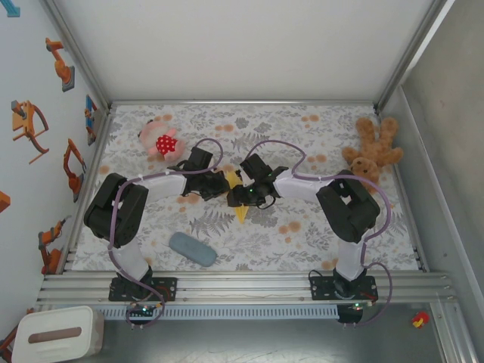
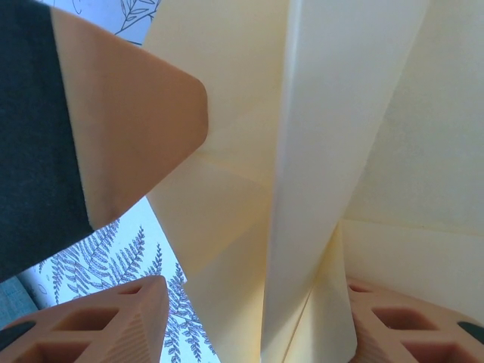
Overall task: Fold a paper plane with a square sheet of paper (pick it up from the middle)
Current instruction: Move the paper plane to the center of the table.
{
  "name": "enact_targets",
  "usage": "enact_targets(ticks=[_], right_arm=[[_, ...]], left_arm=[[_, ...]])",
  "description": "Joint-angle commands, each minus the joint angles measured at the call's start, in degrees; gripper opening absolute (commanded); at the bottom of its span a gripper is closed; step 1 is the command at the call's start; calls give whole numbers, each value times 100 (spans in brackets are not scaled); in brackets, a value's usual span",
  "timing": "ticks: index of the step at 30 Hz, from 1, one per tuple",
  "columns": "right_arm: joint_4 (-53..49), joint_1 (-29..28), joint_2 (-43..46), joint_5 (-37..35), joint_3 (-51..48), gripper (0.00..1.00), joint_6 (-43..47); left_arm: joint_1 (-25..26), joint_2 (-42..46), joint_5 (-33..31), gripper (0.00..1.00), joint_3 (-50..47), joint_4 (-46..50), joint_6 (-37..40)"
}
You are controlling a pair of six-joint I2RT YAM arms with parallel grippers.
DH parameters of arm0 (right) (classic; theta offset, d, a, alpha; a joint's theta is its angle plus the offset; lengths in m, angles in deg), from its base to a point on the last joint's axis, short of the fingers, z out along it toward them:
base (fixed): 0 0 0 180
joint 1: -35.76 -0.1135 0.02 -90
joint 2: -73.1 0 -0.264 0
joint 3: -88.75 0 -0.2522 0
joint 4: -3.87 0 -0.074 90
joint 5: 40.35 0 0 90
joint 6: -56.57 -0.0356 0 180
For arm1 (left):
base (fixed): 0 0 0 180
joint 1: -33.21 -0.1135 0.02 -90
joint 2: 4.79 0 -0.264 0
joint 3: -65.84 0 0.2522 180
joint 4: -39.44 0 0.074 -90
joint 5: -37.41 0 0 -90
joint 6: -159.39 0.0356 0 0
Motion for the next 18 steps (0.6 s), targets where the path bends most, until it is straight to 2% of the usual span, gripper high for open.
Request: enact_targets(ticks=[1, 11, 18], right_arm=[[-66, -46, 65, -121, 65, 53, 89], [-136, -48, 252, -580, -7, 37, -9], [-350, -46, 65, -724, 119, 23, -28]], left_arm=[[-28, -23, 49, 6, 101, 21, -3], [-32, 4, 22, 6, 46, 68, 33], [-36, 28, 30, 6, 58, 48, 16]])
